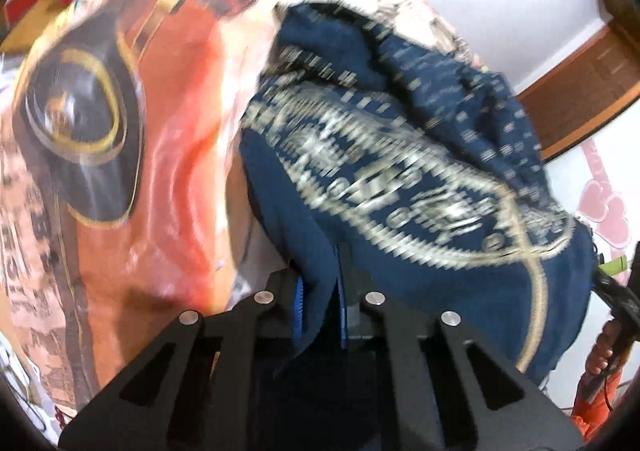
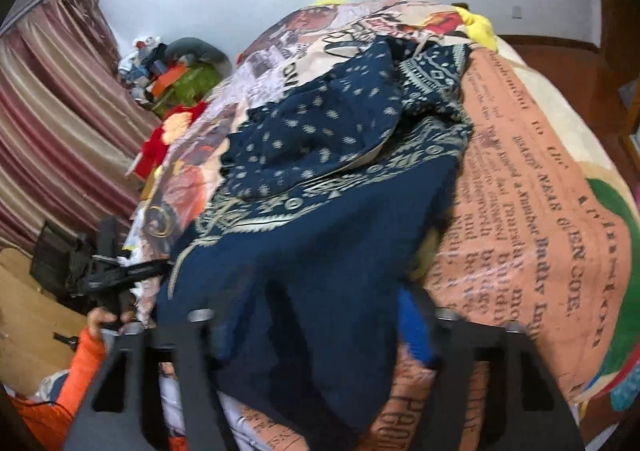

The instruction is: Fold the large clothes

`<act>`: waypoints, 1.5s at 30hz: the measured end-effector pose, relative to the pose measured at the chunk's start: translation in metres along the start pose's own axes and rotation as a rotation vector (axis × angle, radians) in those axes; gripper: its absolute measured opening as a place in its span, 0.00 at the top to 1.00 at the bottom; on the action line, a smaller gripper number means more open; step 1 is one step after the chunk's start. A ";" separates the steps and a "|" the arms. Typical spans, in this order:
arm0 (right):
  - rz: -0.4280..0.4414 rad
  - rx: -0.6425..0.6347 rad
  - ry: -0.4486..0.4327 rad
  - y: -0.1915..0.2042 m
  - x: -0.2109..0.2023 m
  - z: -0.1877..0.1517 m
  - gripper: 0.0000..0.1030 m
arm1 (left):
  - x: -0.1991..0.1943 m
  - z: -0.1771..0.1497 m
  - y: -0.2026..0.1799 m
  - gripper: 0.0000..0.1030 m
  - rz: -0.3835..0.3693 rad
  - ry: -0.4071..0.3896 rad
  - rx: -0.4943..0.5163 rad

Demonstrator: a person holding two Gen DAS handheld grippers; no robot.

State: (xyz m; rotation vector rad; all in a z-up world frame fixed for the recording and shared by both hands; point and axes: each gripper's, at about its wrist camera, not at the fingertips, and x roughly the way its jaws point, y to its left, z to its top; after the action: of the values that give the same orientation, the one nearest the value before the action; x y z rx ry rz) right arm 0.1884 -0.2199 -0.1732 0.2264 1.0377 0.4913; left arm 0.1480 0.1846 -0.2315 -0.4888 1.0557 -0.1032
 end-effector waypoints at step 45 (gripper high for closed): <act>-0.267 -0.058 -0.065 -0.040 -0.006 0.105 0.85 | -0.009 0.074 -0.001 0.37 0.128 -0.116 0.030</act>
State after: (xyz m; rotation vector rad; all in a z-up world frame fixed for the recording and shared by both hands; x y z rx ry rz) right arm 0.2882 -0.2520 -0.1326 0.0501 0.9718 0.2698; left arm 0.2068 0.2110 -0.1941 -0.3946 0.9681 0.0224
